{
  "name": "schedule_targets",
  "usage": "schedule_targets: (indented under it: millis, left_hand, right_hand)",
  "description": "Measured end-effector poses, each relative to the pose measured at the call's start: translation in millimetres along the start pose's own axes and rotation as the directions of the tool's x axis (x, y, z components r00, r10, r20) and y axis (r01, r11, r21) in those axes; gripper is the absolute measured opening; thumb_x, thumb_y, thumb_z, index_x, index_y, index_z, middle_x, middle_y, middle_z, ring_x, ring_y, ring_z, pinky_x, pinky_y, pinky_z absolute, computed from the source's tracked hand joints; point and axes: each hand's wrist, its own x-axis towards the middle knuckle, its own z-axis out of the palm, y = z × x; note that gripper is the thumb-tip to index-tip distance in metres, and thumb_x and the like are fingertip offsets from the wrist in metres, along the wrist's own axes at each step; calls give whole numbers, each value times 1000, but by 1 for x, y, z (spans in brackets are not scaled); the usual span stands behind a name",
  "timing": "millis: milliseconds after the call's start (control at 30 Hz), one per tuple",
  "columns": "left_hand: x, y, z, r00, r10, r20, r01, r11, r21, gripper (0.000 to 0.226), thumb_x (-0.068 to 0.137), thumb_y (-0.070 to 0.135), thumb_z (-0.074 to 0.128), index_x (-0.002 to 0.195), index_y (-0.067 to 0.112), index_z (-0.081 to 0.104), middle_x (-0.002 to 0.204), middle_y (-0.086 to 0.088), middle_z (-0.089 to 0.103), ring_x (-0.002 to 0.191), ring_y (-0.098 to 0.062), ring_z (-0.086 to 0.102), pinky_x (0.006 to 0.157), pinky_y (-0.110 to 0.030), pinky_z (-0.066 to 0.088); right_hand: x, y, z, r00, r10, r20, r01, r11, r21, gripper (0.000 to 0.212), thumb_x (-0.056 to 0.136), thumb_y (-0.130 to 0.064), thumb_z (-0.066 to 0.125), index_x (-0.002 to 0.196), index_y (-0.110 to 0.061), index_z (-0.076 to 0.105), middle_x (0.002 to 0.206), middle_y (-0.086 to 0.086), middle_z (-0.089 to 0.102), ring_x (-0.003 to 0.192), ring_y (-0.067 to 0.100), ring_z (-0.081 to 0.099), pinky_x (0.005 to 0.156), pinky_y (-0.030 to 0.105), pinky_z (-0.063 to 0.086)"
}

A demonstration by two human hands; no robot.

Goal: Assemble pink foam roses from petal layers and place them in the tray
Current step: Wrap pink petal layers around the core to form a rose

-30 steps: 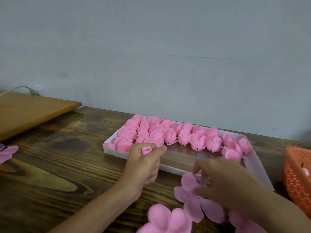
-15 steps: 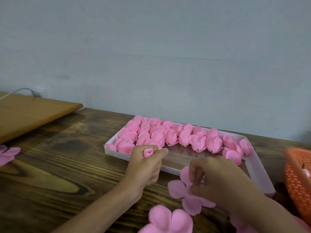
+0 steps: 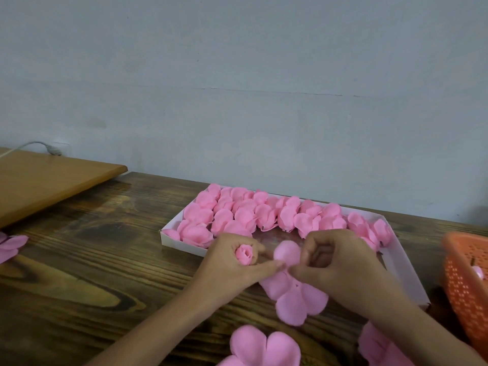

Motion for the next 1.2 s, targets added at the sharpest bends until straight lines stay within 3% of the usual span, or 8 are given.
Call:
schedule_targets:
  millis: [100,233,400,533,633,733,867,1200]
  left_hand:
    - [0,-6,2,995,-83,61,88,992,-95,57,73,26,94,49,23,43,54,-14,44,58,-34,49,57,-44,39]
    - [-1,0,4,993,-88,78,102,975,-199,59,69,18,94,51,12,38,65,-39,54,62,-38,60,60,-37,44]
    - [-2,9,2,997,-41,72,60,958,-279,54,76,-5,82,49,12,39,56,-12,50,37,-4,39,40,-14,32]
    - [-4,15,2,994,-62,92,88,946,-313,54,74,1,84,49,14,38,65,-30,56,35,-2,41,39,-12,32]
    - [-4,12,0,990,-81,119,115,945,-307,57,78,-5,84,51,14,38,53,-15,49,33,-7,36,39,-15,30]
    - [-4,9,-5,982,-136,129,169,940,-296,58,77,17,92,52,16,41,66,-31,51,34,-16,30,40,-17,27]
    - [-5,8,-9,963,-208,172,250,927,-279,55,80,34,92,54,20,45,42,-6,39,30,-15,29,37,-17,26]
    - [-3,9,-10,975,-215,55,222,939,-261,55,75,30,93,53,18,45,39,-7,40,29,-18,31,40,-19,29]
  right_hand:
    - [2,-2,0,999,26,-36,-20,986,163,27,74,-8,87,67,-21,64,66,2,71,62,20,69,64,35,58]
    - [3,-1,3,996,88,-27,-74,941,330,34,74,-12,88,76,-16,55,69,3,71,58,14,61,56,23,49]
    - [6,-1,-2,985,77,157,-126,934,335,44,59,-50,86,92,-24,73,84,-3,79,77,10,74,66,20,56]
    - [6,3,-1,979,-15,201,-59,933,356,7,80,-23,84,78,-24,77,82,2,79,74,12,73,65,22,53]
    - [7,5,-1,966,20,257,-115,925,361,14,86,-22,81,88,-10,74,87,7,80,79,20,75,66,24,53]
    - [6,5,-1,958,93,270,-196,901,386,17,94,-21,73,94,-5,68,80,4,76,70,15,65,63,27,50]
    - [2,0,1,955,144,259,-257,839,479,12,98,-24,67,98,-12,70,94,6,79,82,15,71,79,38,57]
    - [2,0,-4,938,143,315,-305,772,558,12,90,-24,75,94,-15,82,88,10,78,73,16,71,64,28,60]
